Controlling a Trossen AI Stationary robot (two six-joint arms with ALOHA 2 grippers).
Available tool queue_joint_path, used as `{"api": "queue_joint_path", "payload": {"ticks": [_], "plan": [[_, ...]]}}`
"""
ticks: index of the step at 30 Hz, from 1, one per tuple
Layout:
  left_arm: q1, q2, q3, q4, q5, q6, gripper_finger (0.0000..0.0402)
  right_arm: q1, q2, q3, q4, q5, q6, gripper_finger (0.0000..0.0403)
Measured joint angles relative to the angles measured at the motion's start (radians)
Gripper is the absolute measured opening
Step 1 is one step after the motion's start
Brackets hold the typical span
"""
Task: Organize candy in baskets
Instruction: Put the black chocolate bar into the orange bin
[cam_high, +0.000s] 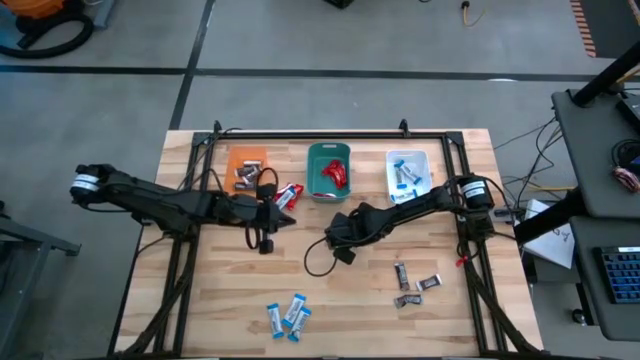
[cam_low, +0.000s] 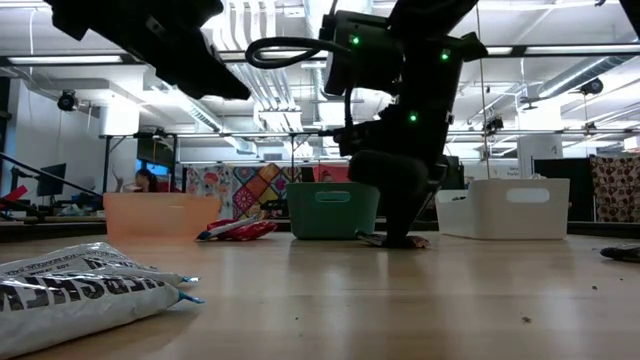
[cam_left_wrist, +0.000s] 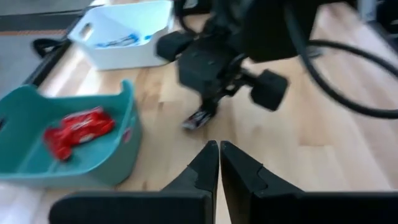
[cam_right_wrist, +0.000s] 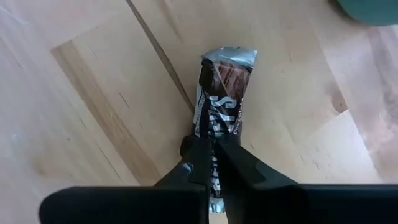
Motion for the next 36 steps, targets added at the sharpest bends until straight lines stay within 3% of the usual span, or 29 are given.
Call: {"api": "queue_joint_path", "payload": {"ticks": [8, 14, 19, 26, 36], "plan": [[-0.002, 0.072, -0.027, 0.109, 0.041, 0.021, 0.0067, -0.002, -0.012, 0.019, -0.001, -0.064, -0.050, 0.0012], [-0.003, 0.179, -0.028, 0.206, 0.109, 0.102, 0.0133, 0.000, -0.076, 0.024, 0.064, -0.167, -0.093, 0.0012], [-0.003, 0.279, -0.028, 0.277, 0.117, 0.157, 0.0167, 0.000, -0.116, 0.024, 0.129, -0.226, -0.118, 0.0012], [-0.005, 0.371, -0.028, 0.329, 0.142, 0.157, 0.0174, 0.019, -0.126, -0.023, 0.164, -0.177, -0.305, 0.0012], [-0.014, 0.369, -0.032, 0.323, 0.146, 0.122, 0.0162, 0.037, -0.273, -0.338, 0.555, -0.061, -0.384, 0.0009]]}}
